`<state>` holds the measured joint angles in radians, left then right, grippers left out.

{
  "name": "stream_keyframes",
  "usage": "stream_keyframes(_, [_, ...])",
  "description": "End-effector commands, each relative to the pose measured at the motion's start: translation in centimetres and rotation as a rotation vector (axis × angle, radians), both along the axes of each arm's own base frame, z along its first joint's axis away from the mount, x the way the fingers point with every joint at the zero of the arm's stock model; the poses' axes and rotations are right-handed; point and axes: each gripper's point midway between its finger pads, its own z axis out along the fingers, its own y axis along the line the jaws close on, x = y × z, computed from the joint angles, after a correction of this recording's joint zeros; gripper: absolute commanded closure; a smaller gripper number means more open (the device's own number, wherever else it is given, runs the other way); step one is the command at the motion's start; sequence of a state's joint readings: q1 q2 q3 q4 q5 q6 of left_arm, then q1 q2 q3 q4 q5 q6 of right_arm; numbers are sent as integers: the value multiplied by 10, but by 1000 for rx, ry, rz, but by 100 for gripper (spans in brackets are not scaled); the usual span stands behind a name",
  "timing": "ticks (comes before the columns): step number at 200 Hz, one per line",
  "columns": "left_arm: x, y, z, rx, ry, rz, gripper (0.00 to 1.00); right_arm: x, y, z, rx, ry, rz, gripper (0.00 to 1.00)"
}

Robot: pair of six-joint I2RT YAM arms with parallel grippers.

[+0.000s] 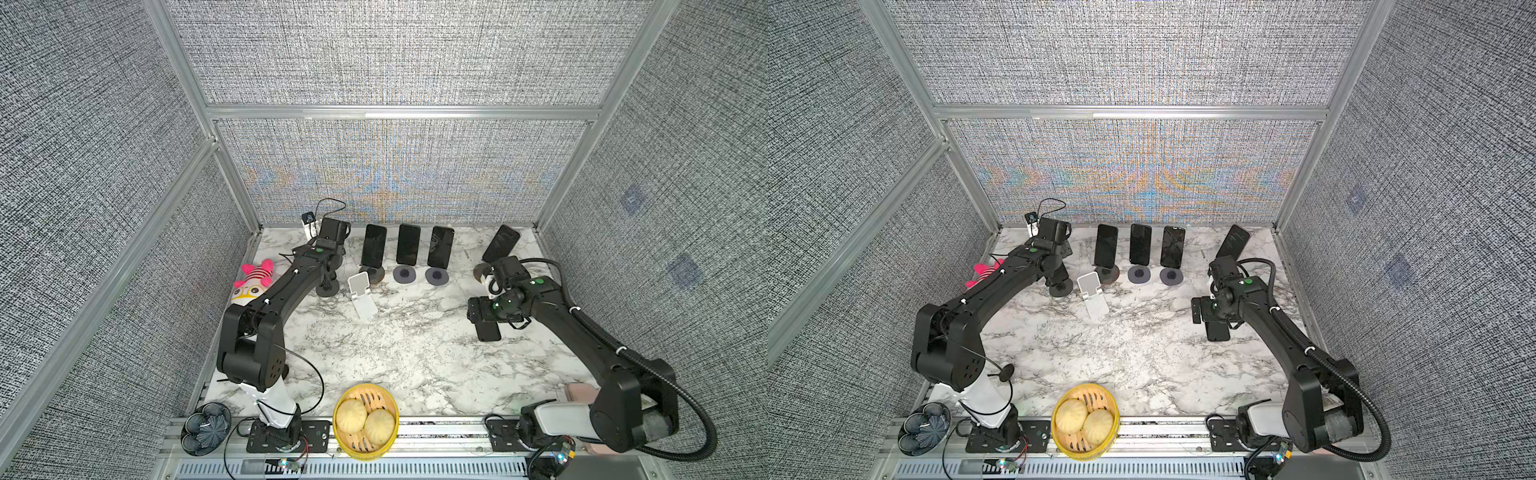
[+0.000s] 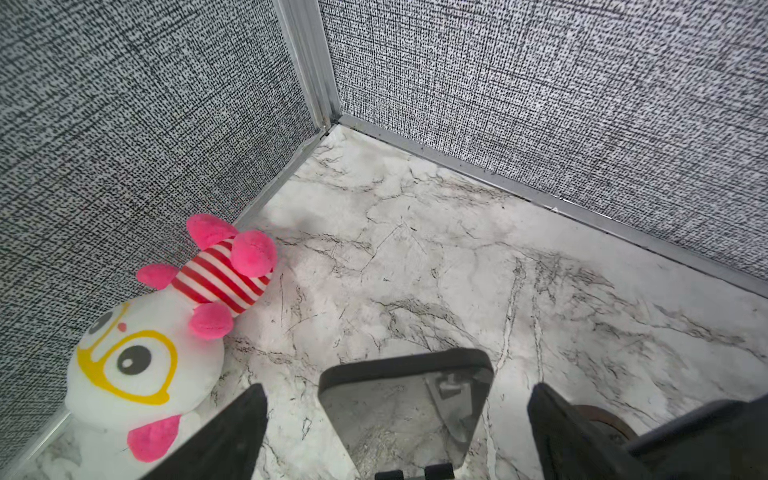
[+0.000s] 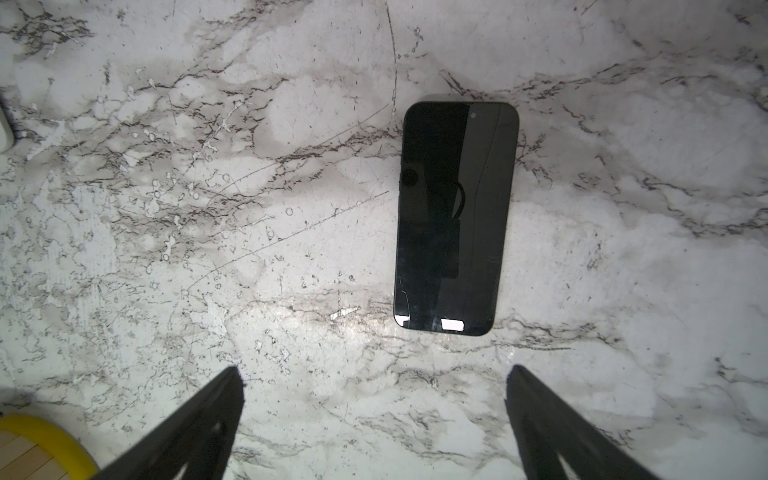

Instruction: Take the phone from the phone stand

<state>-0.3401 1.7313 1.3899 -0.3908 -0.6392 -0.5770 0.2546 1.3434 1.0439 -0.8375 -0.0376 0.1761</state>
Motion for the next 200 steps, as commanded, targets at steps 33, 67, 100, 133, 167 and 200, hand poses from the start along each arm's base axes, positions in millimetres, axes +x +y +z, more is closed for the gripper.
stream_keyframes(33, [12,5,-16,28,15,37,1,-4,3,-4,10,25,21,1])
stream_keyframes(67, [16,9,-28,22,32,56,1,-6,3,-3,9,22,24,1])
stream_keyframes(100, [20,11,-34,11,32,63,2,-5,3,-2,7,18,25,1])
stream_keyframes(133, [22,10,-39,1,38,58,7,-5,3,-4,6,21,26,1])
stream_keyframes(167, [23,10,-41,6,46,53,15,-4,3,-3,6,15,26,1])
stream_keyframes(200, [23,10,-42,6,51,52,21,-3,3,-3,6,14,26,1])
